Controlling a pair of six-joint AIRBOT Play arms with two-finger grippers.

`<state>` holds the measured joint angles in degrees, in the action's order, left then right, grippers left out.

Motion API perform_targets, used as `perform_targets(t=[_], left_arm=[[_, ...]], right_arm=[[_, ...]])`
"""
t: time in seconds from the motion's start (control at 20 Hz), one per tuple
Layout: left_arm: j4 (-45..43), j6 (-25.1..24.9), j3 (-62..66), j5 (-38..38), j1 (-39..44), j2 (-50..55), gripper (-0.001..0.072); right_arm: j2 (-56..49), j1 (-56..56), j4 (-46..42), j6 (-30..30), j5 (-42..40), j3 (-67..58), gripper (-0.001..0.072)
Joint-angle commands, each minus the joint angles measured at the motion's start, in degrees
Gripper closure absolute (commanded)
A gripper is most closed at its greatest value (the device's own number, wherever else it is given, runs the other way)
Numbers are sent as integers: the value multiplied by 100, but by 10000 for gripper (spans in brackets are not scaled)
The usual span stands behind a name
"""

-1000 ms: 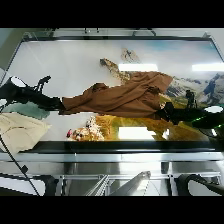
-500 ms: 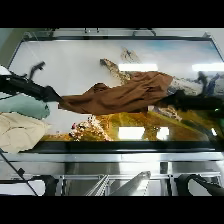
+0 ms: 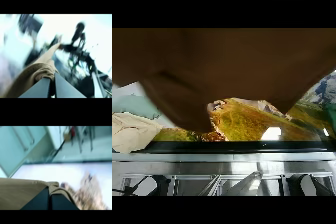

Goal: Fold the shirts.

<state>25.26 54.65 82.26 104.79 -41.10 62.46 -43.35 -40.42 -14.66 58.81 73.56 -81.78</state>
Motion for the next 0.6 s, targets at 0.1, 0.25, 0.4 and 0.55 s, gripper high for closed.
perform_targets(t=[0.1, 0.25, 0.4, 0.55], left_arm=[[1108, -35, 15, -509, -1563, -1095, 686], [-636, -223, 15, -1084, -1722, -1075, 684], [-2365, -411, 15, -1700, -262, -337, 684], [-4214, -498, 20, -2839, 1390, 837, 683]], right_arm=[[122, -302, 260, -55, -463, -922, 693], [-369, 111, 249, -48, -251, -739, 694], [-1272, 1161, -317, -35, -330, -203, 693], [-2511, 1985, -918, -39, -789, 247, 693]])
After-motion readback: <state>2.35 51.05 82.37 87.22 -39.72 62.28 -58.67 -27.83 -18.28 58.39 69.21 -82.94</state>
